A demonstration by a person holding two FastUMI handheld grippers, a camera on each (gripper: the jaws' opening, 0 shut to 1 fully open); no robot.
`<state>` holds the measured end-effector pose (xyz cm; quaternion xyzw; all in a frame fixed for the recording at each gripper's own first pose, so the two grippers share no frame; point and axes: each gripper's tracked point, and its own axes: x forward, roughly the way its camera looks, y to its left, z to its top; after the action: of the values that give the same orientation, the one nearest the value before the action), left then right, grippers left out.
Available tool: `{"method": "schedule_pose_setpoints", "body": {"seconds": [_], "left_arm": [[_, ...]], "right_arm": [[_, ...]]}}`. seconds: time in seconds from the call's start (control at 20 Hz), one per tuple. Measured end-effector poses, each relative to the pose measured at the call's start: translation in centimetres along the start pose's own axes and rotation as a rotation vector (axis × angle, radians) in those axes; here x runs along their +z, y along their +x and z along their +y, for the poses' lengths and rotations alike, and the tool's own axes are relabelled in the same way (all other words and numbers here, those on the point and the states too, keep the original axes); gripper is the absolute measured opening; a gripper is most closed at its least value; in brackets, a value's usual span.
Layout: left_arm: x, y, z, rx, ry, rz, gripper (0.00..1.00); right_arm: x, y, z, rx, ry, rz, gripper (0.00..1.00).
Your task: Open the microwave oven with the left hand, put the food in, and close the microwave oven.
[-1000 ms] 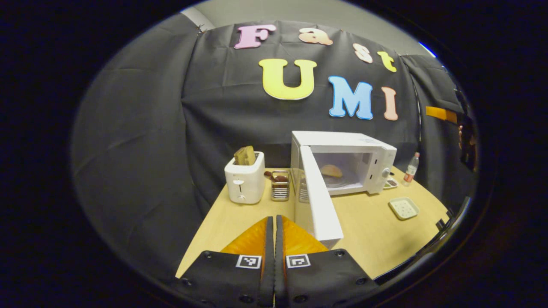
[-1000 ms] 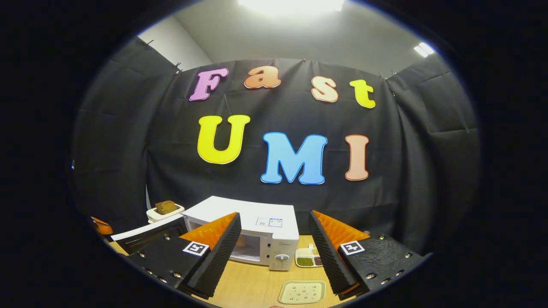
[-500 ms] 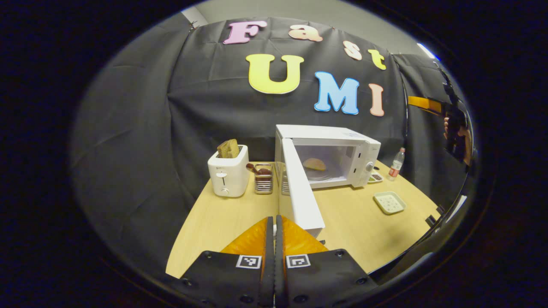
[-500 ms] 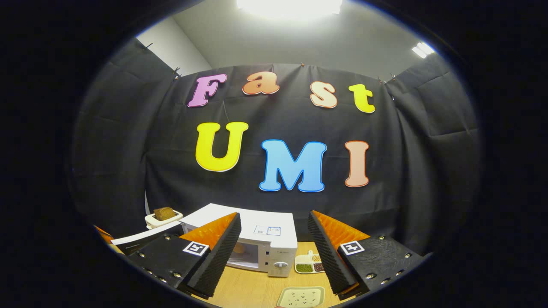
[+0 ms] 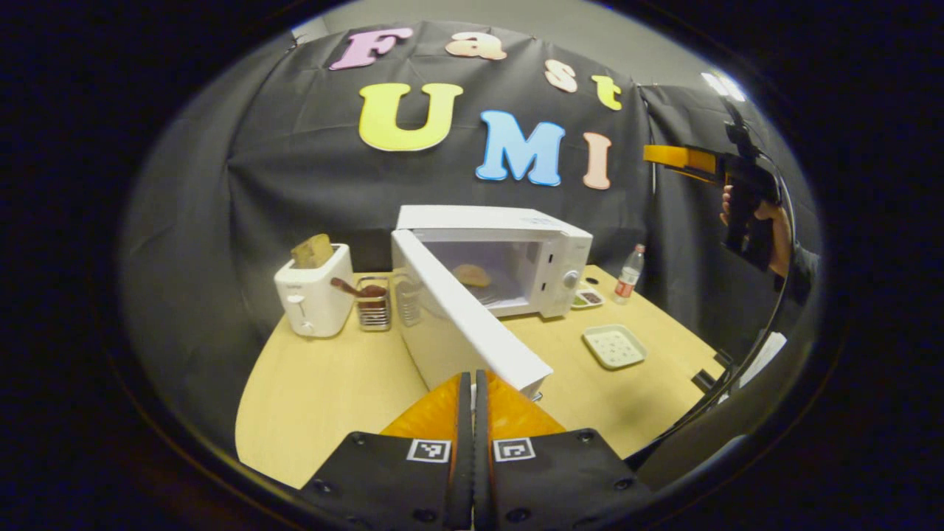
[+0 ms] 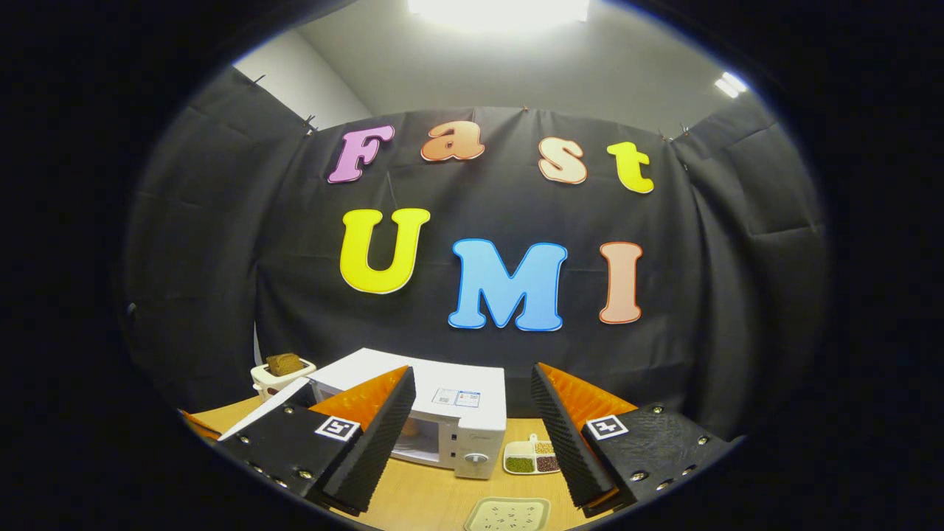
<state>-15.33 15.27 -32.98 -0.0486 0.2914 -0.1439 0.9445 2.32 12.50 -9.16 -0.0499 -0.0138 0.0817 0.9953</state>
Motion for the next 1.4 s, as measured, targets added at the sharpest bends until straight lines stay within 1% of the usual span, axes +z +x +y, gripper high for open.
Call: {"method": "schedule_pose_setpoints", "body": {"seconds": [0.2,0.4,0.65,0.85,0.9,1.0,1.1,1.25,1.3,1.4], "left_arm": [[0.8,2.6,-3.8,-0.065,0.022,0.014,0.07],[1.6,5.6,-6.1,-0.108,0.034,0.013,0.07],[2.9,8.1,-7.7,-0.120,0.003,-0.002,0.08],[3.5,10.4,-9.2,-0.133,-0.023,-0.005,0.07],[3.6,10.8,-9.7,-0.139,-0.032,-0.006,0.06],[3.8,12.2,-10.6,-0.152,-0.046,-0.005,0.07],[3.8,13.8,-10.8,-0.146,-0.056,0.007,0.07],[4.7,16.3,-10.7,-0.122,-0.119,0.012,0.06],[5.6,17.0,-11.3,-0.130,-0.127,0.009,0.07],[6.3,18.4,-12.1,-0.145,-0.111,0.007,0.07]], "right_arm": [[-0.3,-0.2,-2.5,-0.023,0.003,-0.002,0.96],[-0.7,-0.4,-4.5,-0.040,0.018,0.004,0.96],[-1.1,-0.6,-6.6,-0.056,0.034,0.006,0.96],[-1.7,-0.2,-8.1,-0.070,0.032,0.024,0.96],[-1.9,-0.1,-8.3,-0.069,0.039,0.026,0.96],[-2.2,0.0,-8.8,-0.072,0.057,0.032,0.96],[-2.3,0.1,-9.5,-0.080,0.060,0.035,0.96],[-2.4,0.0,-10.6,-0.098,0.060,0.032,0.96],[-2.6,0.1,-11.0,-0.104,0.060,0.036,0.96],[-3.1,0.2,-11.8,-0.118,0.066,0.048,0.96]]}}
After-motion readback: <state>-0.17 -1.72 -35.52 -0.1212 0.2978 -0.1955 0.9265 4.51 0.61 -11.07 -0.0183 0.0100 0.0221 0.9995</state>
